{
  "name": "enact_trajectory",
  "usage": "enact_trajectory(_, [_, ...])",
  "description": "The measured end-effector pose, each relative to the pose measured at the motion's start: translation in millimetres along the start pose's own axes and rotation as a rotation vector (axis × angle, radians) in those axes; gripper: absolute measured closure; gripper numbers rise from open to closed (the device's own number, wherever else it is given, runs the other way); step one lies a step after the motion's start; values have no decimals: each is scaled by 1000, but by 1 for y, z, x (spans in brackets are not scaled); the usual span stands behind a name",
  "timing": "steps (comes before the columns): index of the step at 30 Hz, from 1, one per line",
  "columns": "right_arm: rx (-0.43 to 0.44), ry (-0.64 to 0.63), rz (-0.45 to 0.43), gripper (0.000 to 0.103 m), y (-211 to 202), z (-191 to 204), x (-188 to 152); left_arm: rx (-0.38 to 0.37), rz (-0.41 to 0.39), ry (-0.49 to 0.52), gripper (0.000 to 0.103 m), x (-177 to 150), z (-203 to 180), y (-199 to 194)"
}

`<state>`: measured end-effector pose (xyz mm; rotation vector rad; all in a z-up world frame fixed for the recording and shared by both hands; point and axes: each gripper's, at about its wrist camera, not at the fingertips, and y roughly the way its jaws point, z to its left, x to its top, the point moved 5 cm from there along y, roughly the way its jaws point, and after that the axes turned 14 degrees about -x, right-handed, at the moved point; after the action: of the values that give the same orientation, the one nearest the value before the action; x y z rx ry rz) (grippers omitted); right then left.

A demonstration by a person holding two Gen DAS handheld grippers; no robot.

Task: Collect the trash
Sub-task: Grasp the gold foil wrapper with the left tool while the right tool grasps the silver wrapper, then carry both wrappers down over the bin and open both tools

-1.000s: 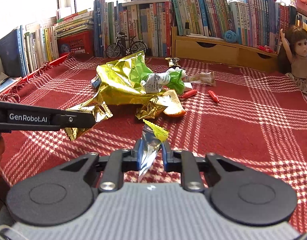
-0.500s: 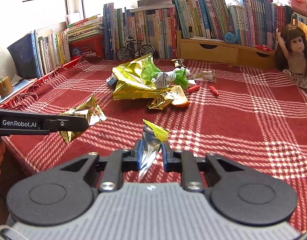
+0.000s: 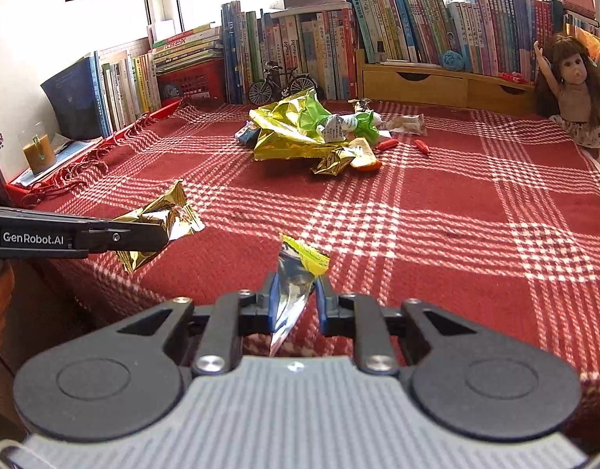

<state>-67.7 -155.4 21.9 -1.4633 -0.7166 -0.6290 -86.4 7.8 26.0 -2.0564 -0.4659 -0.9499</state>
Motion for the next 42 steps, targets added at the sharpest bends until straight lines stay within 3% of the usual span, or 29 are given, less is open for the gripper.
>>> enact_trajectory(11, [30,-44,57,78,-20,14,-39,11,65,7,85,-42,-5,-22])
enact_trajectory(22, [77,-92,217,76,-3,34,-88,28,193,-54,85,-94,6,-13])
enact_trajectory(33, [108,-112,404,74,37,46,-124,82,348,-85,85,-136,24,26])
enact_trajectory(42, [117,-104,491,74,68,54,-139,96,473,-167,85,-168,39,73])
